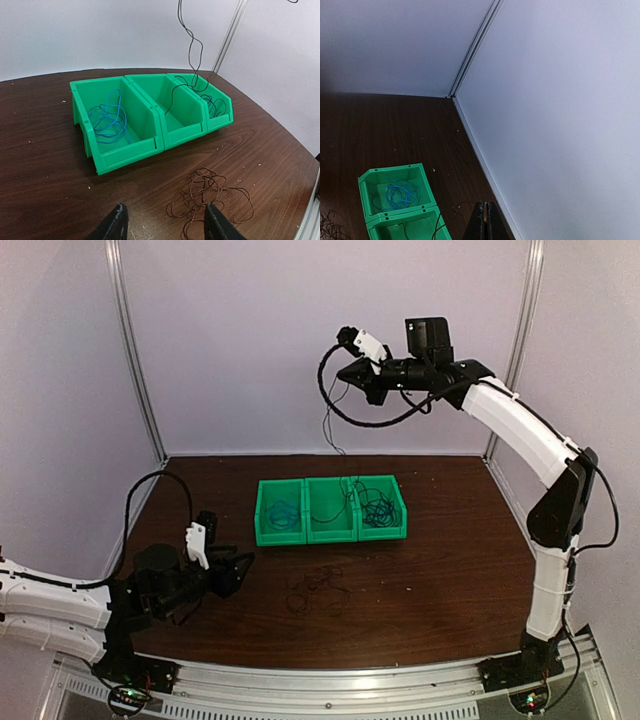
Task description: Untangle the cables
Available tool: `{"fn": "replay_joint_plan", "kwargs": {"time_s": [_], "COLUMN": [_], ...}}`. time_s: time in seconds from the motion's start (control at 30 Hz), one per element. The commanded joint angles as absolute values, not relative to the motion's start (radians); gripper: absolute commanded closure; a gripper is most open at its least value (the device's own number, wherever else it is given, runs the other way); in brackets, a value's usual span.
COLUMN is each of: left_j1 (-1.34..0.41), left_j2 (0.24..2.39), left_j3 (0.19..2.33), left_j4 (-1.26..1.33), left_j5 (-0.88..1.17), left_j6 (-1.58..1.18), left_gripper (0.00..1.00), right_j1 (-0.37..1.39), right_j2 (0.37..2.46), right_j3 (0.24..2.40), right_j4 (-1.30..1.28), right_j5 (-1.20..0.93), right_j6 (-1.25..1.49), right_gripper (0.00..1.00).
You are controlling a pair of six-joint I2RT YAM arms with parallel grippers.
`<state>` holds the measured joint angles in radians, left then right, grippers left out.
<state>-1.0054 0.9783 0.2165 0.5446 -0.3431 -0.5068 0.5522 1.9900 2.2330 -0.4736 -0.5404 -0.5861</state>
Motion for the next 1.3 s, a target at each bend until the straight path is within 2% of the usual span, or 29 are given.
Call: {"fn": "replay_joint_plan", "kwargs": {"time_s": [0.0, 0.4, 0.67, 0.9, 1.27], "left_j1": [-1.009, -1.009, -1.009, -1.008, -1.009], "left_j2": [0.988, 0.914, 0.881, 0.89, 0.961], "left_j3": [0.225, 0.148, 0.134, 0.132, 0.151], "left_j4": [0.577, 0.571, 0.561, 0.573, 0.609], "left_j5": [-0.331, -0.358, -0.369, -0.368, -0.343], "left_j6": [-0.508, -0.548, -0.54, -0.535, -0.531], "left_gripper": [0.47, 0.47, 0.47, 0.47, 0.46], "right_j1": [0.558, 0.574, 0.569, 0.57, 0.637], "right_j2": [1.996, 2.159, 2.234, 2.212, 2.297], "right_j3": [2.174, 2.23, 2.14, 1.986, 2.017], "right_j4": [-0.47, -0.471, -0.53, -0.599, -0.704], "right_j5": [-0.553, -0.58, -0.53, -0.472, -0.356], "right_j6": [-0.59, -0.557, -0.649, -0.784, -0.841], "right_gripper": [1.0, 1.0, 1.0, 1.0, 1.0]}}
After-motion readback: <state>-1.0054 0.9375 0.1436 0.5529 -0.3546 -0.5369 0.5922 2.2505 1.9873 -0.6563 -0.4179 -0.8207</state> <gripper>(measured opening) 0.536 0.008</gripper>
